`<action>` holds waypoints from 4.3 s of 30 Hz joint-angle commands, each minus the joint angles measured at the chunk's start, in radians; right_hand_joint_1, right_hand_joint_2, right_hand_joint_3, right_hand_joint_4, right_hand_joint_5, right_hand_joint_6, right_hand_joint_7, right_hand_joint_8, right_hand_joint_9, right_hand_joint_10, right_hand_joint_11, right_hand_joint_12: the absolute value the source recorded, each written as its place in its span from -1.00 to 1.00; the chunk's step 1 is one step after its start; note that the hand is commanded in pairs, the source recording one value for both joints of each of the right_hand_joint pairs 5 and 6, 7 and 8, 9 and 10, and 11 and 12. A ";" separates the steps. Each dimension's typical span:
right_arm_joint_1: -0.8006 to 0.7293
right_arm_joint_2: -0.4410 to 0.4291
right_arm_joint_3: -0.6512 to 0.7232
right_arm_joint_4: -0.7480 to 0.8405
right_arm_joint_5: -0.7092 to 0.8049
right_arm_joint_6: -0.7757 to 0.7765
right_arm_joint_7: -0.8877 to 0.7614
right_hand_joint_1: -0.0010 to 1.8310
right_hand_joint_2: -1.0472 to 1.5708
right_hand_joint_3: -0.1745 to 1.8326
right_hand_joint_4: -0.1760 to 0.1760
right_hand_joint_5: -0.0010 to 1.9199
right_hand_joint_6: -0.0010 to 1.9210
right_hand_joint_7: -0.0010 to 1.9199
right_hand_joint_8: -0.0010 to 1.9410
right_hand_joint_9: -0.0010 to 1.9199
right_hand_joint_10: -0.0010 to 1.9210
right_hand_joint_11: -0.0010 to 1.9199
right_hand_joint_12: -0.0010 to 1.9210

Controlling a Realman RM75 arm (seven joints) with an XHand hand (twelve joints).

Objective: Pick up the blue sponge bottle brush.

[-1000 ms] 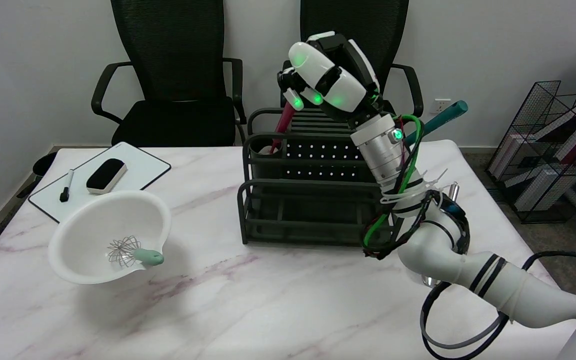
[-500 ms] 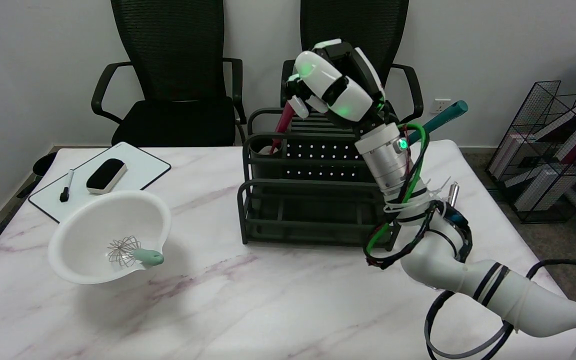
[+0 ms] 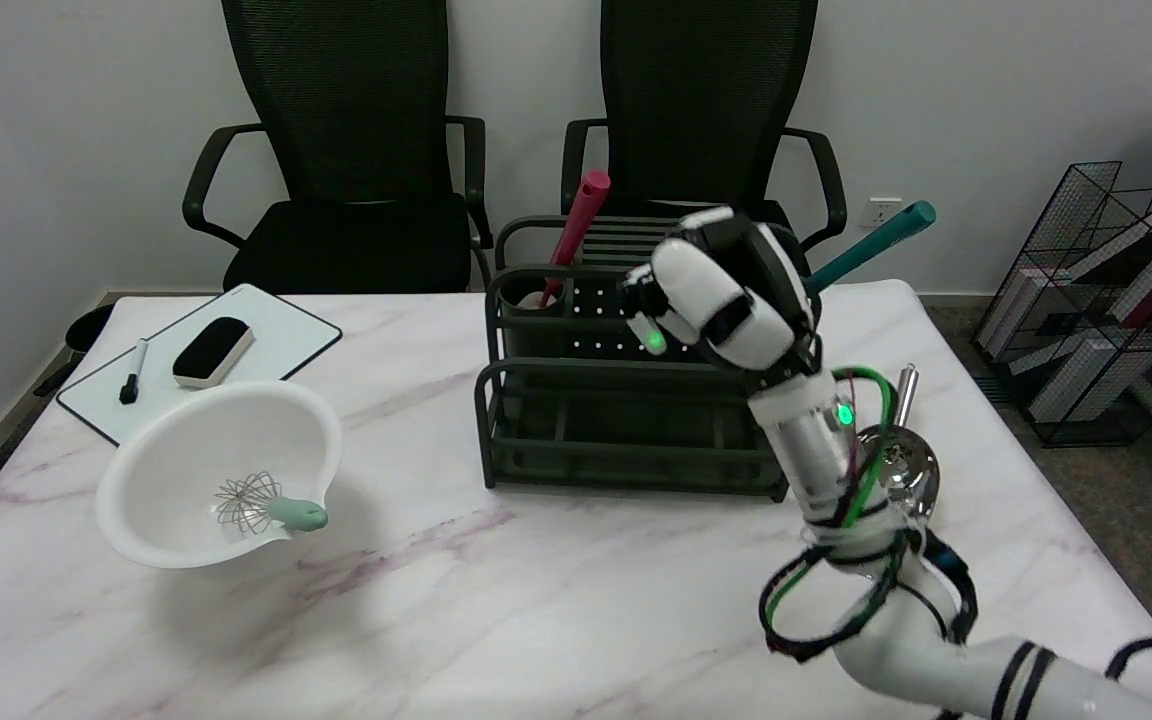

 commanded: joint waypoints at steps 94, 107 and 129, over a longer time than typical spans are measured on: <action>0.162 0.070 0.125 -0.530 0.432 0.104 0.037 0.29 -0.13 0.32 0.00 -0.31 -0.31 -0.20 -0.21 -0.34 -0.34 -0.42 -0.42; 0.164 0.068 0.100 -0.524 0.408 0.091 0.035 0.29 -0.11 0.37 0.00 -0.27 -0.27 -0.21 -0.22 -0.35 -0.35 -0.44 -0.44; 0.229 0.039 0.063 -0.544 0.405 0.012 0.035 0.32 -0.06 0.23 0.00 -0.24 -0.24 0.01 0.00 -0.09 -0.09 -0.30 -0.30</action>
